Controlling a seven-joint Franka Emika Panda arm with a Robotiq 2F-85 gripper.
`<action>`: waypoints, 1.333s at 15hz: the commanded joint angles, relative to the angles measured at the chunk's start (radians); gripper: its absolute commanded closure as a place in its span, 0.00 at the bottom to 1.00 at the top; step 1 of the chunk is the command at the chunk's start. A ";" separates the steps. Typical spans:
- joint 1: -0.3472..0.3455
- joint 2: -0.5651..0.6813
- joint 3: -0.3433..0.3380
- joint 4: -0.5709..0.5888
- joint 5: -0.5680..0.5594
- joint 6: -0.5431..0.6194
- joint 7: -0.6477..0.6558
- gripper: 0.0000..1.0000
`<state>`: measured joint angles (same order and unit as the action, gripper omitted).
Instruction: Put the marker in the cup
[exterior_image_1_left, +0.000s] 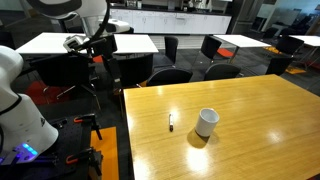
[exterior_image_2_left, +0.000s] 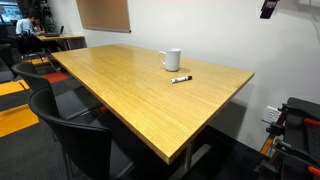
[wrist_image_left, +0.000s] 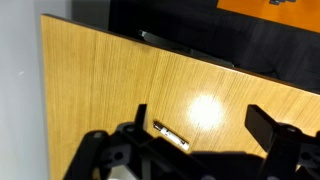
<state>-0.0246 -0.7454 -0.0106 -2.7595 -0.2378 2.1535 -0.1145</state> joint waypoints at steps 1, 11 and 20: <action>-0.002 0.094 -0.050 0.052 -0.059 0.063 -0.125 0.00; 0.026 0.276 -0.145 0.106 -0.106 0.231 -0.499 0.00; 0.023 0.484 -0.133 0.130 -0.078 0.441 -0.616 0.00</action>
<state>-0.0061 -0.3381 -0.1381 -2.6714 -0.3195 2.5572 -0.6886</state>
